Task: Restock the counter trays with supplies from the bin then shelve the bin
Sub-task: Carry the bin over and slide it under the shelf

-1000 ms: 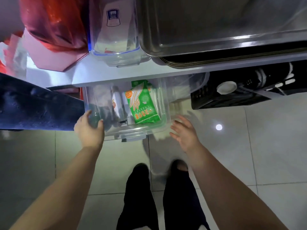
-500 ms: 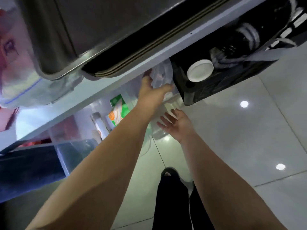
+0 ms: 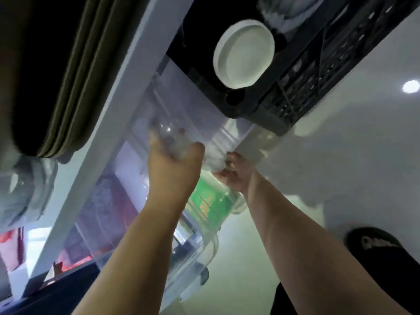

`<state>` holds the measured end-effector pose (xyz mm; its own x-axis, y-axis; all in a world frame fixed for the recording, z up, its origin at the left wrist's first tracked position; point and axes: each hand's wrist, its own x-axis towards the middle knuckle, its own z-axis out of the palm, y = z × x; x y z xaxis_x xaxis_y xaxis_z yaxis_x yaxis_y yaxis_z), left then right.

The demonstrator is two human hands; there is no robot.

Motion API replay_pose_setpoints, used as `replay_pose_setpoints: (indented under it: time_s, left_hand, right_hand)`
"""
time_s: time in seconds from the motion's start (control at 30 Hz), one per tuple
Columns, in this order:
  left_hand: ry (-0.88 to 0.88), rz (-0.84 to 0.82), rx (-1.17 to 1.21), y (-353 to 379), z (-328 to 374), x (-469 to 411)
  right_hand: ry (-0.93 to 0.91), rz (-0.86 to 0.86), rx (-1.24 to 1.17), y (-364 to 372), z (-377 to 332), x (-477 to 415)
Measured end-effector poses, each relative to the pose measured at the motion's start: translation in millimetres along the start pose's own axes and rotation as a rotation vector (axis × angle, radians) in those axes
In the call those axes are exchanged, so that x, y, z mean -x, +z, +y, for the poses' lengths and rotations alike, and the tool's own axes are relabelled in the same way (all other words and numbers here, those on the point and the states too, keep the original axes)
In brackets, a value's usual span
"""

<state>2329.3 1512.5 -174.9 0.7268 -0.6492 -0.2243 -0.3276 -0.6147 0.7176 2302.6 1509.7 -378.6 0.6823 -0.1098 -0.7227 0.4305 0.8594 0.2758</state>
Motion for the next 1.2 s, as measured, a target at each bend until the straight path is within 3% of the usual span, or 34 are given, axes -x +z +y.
replay_pose_setpoints:
  time_s: [0.17,0.37,0.47,0.77,1.1,1.2]
  left_hand:
    - [0.031,-0.095,0.197,-14,-10,35]
    - [-0.070,-0.214,0.374,-21,-9,58]
    - [-0.082,-0.165,0.438,-27,4,62]
    - [-0.053,-0.240,0.423,-53,2,63]
    - [-0.122,-0.400,0.669,-87,-37,88]
    - [-0.152,-0.425,0.717,-98,-49,92]
  right_hand:
    - [-0.029,-0.042,0.159,-15,-6,-8]
    - [-0.022,0.042,-0.080,-37,-30,29]
    - [-0.044,0.110,-0.091,-29,-41,42]
    - [-0.119,0.177,0.058,-34,-31,51]
    - [-0.363,0.149,0.133,-61,-42,95]
    - [-0.396,0.060,0.174,-66,-45,123]
